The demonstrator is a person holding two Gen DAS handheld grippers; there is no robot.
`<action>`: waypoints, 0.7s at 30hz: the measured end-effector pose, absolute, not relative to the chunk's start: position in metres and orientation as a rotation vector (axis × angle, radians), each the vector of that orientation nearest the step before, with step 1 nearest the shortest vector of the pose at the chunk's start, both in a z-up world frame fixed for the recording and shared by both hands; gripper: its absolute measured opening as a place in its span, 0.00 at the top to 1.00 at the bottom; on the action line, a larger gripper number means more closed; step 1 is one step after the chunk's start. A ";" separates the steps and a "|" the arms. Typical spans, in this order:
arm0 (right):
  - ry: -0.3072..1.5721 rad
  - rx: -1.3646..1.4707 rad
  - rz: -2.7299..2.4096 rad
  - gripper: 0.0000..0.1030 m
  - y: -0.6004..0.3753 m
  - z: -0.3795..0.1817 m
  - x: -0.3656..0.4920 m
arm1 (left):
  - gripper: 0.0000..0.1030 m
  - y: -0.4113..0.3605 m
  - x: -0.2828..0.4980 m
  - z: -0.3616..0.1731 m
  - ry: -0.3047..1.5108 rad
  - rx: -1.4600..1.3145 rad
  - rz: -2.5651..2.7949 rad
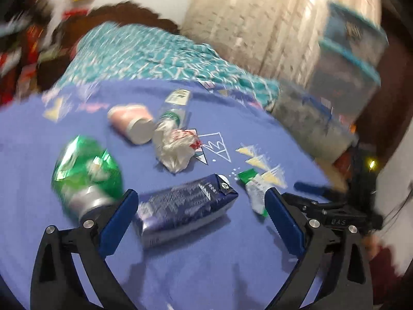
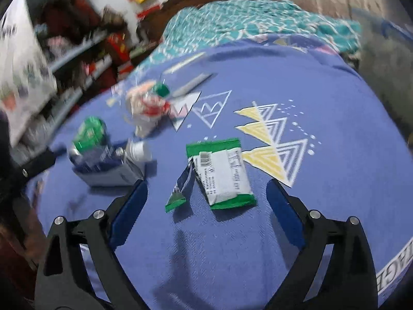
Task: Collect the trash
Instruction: 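Move both tools back over the remaining trash on the bed, then grasp the blue milk carton with the left tool while the right tool grasps the green-edged wrapper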
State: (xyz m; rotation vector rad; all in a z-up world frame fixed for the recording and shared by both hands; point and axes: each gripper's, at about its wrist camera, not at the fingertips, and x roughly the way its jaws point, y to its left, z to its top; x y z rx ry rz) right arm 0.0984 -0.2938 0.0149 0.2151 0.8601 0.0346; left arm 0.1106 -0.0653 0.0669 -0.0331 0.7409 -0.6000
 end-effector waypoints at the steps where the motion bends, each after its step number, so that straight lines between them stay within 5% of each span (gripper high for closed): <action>1: 0.879 0.181 0.028 0.09 -0.290 0.011 0.103 | 0.08 -0.075 0.113 0.063 0.742 0.027 -0.586; 4: 0.930 0.107 0.009 0.09 -0.280 -0.004 0.118 | 0.08 -0.094 0.120 0.048 0.750 0.176 -0.552; 6: 0.955 0.112 0.000 0.18 -0.280 -0.011 0.121 | 0.08 -0.103 0.120 0.039 0.760 0.249 -0.552; 9: 0.937 0.129 0.004 0.49 -0.284 -0.012 0.115 | 0.08 -0.108 0.118 0.030 0.736 0.335 -0.533; 11: 0.934 0.161 0.028 0.78 -0.288 -0.012 0.109 | 0.08 -0.113 0.116 0.023 0.724 0.399 -0.498; 14: 0.917 0.206 0.038 0.86 -0.293 -0.012 0.098 | 0.08 -0.119 0.115 0.020 0.722 0.437 -0.481; 21: 0.877 0.280 0.045 0.87 -0.308 -0.009 0.068 | 0.11 -0.127 0.124 0.013 0.758 0.495 -0.440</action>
